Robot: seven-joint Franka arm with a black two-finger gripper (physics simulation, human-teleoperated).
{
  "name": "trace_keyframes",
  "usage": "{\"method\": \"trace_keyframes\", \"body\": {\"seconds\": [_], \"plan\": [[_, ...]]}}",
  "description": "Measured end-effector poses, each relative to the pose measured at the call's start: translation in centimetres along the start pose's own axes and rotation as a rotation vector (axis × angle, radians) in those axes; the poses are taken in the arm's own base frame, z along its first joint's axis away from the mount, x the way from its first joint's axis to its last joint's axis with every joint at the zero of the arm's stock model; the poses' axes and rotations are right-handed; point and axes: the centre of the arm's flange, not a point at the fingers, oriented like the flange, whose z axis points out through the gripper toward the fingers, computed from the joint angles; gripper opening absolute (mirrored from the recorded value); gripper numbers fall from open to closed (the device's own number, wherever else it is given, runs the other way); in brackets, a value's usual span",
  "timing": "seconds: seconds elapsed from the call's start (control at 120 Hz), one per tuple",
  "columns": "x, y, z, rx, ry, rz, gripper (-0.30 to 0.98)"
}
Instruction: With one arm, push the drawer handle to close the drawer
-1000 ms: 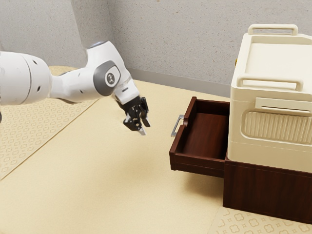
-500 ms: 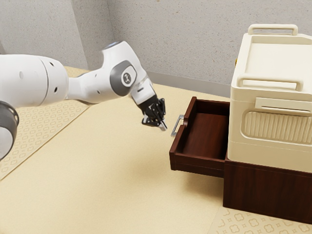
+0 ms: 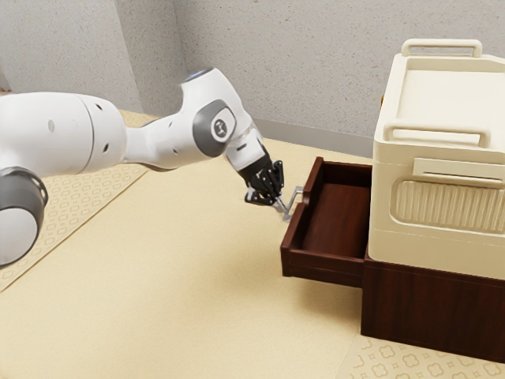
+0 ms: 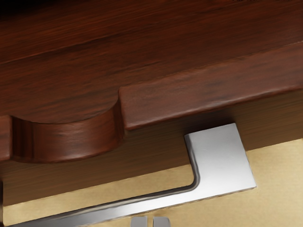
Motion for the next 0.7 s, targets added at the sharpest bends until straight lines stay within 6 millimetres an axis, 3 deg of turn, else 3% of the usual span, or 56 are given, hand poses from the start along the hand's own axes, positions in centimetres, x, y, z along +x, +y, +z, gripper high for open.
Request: {"method": "trace_keyframes", "body": {"seconds": [0.192, 0.7], "plan": [[1.9, -0.2, 0.2, 0.005, 0.018, 0.027, -0.1], [8.1, -1.2, 2.9, 0.0, 0.05, 0.107, -0.1]]}}
